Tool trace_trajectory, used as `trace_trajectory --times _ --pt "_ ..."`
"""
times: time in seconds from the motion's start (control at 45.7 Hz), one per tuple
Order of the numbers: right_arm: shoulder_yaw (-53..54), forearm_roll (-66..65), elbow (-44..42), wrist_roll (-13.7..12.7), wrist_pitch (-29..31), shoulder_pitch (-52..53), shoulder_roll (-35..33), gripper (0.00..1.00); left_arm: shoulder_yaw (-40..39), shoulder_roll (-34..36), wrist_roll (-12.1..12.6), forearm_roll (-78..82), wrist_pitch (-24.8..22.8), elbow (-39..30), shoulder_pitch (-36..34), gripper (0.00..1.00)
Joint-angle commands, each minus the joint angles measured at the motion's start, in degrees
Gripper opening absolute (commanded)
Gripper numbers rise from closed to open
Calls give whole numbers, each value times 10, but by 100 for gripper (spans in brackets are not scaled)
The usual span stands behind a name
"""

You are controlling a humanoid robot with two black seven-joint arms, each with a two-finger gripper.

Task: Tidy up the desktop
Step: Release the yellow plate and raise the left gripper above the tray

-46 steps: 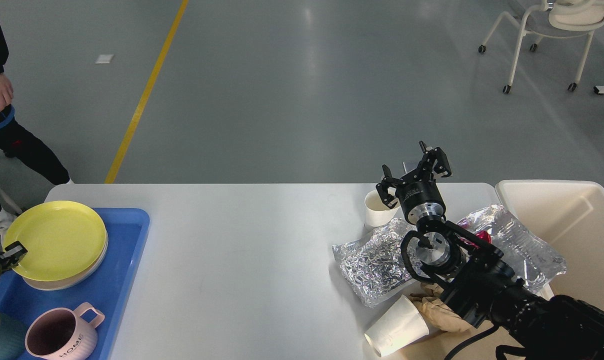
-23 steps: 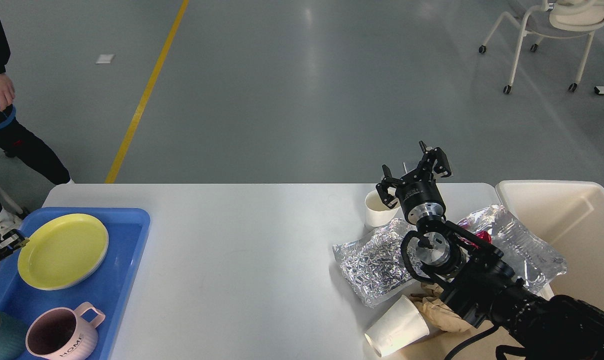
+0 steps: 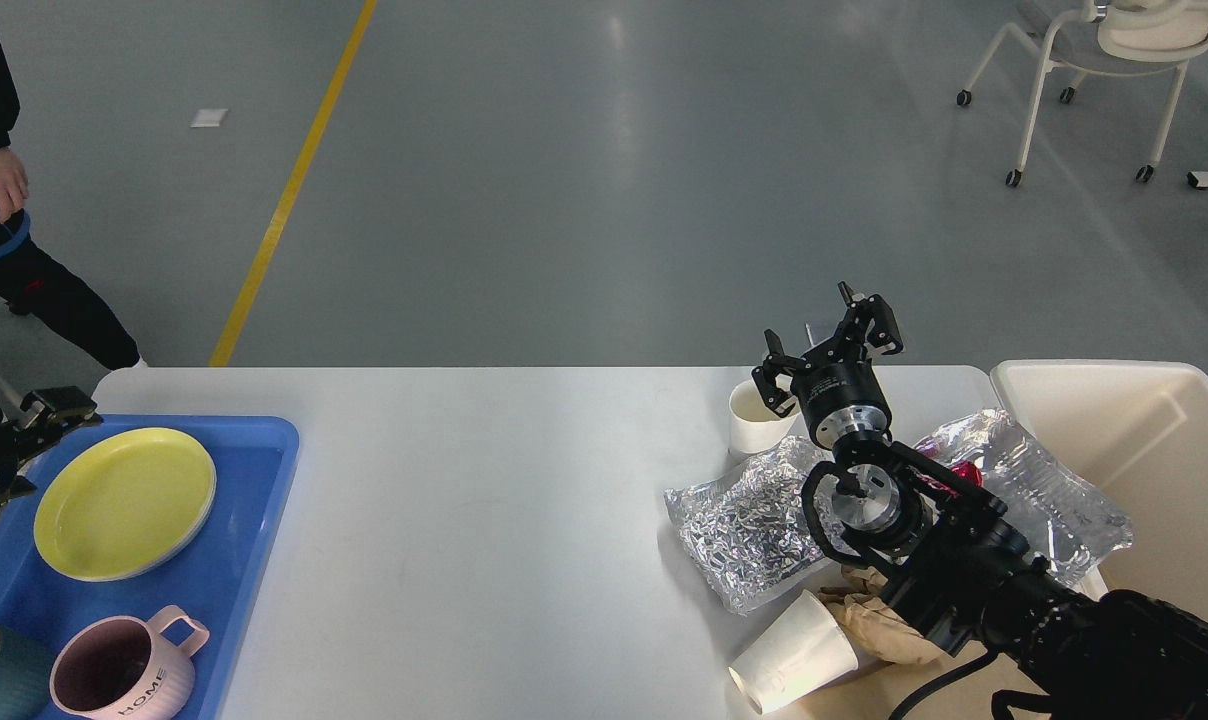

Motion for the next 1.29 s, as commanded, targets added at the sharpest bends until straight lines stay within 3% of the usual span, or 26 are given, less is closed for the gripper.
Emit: trace_trajectory --times 0.0,0.197,0.372,0.612,0.809,0.941,1.072,1.181,1.269 --pt "0 0 0 0 0 0 0 100 -71 19 1 0 -86 -1 -9 97" --pt "0 0 0 0 0 0 0 100 -169 39 4 0 -115 -2 -3 97" --pt "0 0 0 0 0 0 0 100 -245 79 0 -3 -176 -15 -1 97" --pt "0 -1 0 0 0 0 0 100 -380 80 -7 0 -184 -15 52 97" --pt "0 0 0 0 0 0 0 100 -420 43 -30 -11 -179 -5 81 97" --pt "0 -1 0 0 0 -1 0 100 -473 -6 -55 -31 -171 59 108 97" --pt "0 -1 0 0 0 -1 0 100 -615 -81 -93 -98 -168 187 165 97" --pt "0 -1 0 0 0 -1 0 100 -767 -153 -98 -127 -163 262 192 97" --pt "0 -1 0 0 0 -1 0 100 -851 -194 -98 -126 -149 283 209 97"
